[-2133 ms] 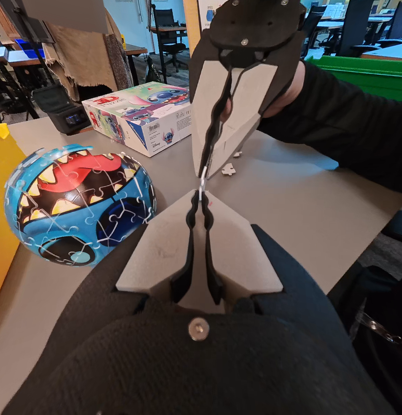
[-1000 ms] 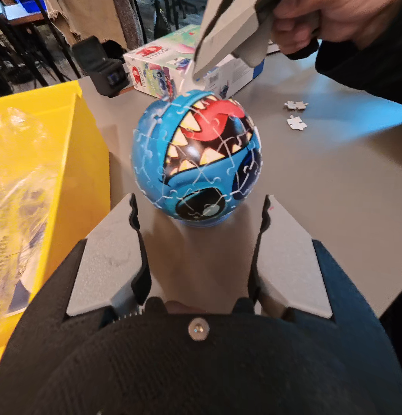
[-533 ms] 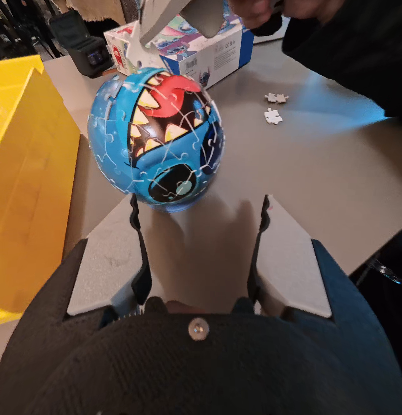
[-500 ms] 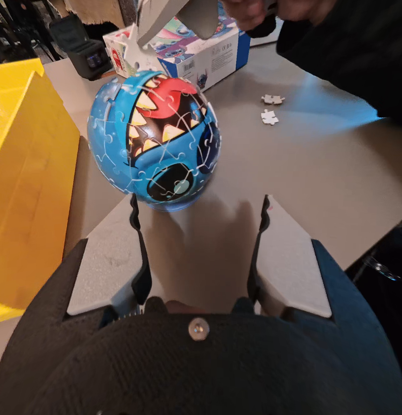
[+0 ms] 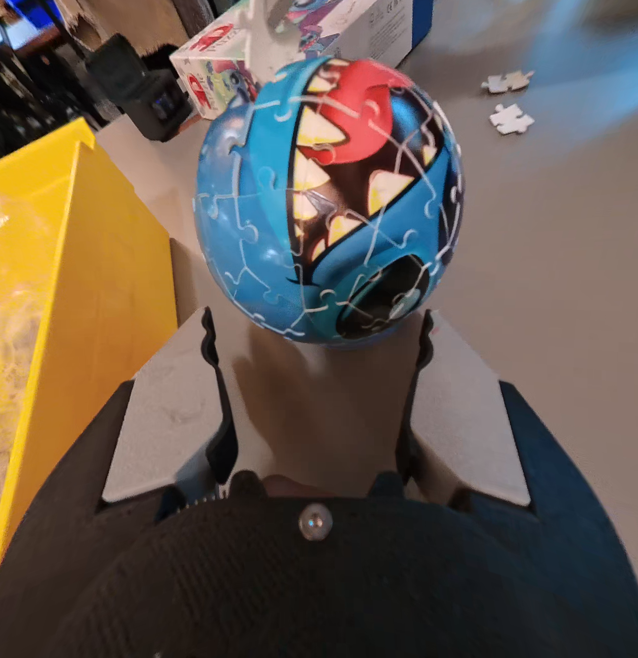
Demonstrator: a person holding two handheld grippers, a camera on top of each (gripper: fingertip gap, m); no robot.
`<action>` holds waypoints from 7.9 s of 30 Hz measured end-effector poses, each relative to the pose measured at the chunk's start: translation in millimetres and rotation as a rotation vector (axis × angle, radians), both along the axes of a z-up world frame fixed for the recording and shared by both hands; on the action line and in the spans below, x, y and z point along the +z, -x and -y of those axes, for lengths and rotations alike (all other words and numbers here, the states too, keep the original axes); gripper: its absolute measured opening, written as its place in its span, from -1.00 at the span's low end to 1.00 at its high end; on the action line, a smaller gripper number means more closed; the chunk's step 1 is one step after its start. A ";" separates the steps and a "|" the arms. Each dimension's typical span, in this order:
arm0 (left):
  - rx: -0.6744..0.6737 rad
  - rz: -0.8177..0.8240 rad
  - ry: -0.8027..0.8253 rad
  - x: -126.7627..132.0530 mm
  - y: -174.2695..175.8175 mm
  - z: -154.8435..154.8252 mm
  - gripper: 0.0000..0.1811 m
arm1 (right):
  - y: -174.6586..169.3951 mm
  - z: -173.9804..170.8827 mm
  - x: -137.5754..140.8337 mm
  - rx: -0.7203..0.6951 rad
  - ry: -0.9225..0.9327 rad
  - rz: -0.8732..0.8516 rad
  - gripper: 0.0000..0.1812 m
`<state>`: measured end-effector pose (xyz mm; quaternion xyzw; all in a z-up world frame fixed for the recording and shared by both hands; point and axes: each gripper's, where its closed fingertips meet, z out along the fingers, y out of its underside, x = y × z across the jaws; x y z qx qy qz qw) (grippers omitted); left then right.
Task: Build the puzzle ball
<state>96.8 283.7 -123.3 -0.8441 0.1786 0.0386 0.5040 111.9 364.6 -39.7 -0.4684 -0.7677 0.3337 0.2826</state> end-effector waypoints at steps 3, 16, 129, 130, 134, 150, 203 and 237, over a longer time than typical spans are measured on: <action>-0.044 -0.031 0.012 -7.5 -5.0 -3.0 0.21 | 5.7 -3.9 -3.4 0.012 -0.006 0.012 -1.00; -0.012 0.125 0.040 -3.8 -52.3 20.7 0.24 | 0.7 -11.4 -3.2 0.094 0.073 0.035 -1.00; -0.179 -0.255 0.319 48.1 -1.3 -65.4 -1.00 | 26.7 21.5 -51.6 0.403 -0.127 0.055 -0.92; -0.179 -0.252 0.319 48.1 -1.2 -65.3 -1.00 | 26.5 21.8 -51.3 0.407 -0.128 0.050 -0.93; -0.180 -0.249 0.321 48.0 -0.3 -64.9 -1.00 | 26.6 23.2 -51.1 0.417 -0.153 0.035 -0.96; -0.177 -0.234 0.295 48.2 1.5 -63.1 -1.00 | 28.1 26.7 -48.3 0.446 -0.154 -0.024 -0.99; -0.219 -0.319 0.434 49.0 9.1 -54.1 -0.93 | 25.0 26.6 -48.0 0.400 -0.166 -0.016 -1.00; -0.248 -0.265 0.536 33.6 4.5 -54.5 -0.99 | 23.9 27.5 -49.9 0.411 -0.162 -0.005 -1.00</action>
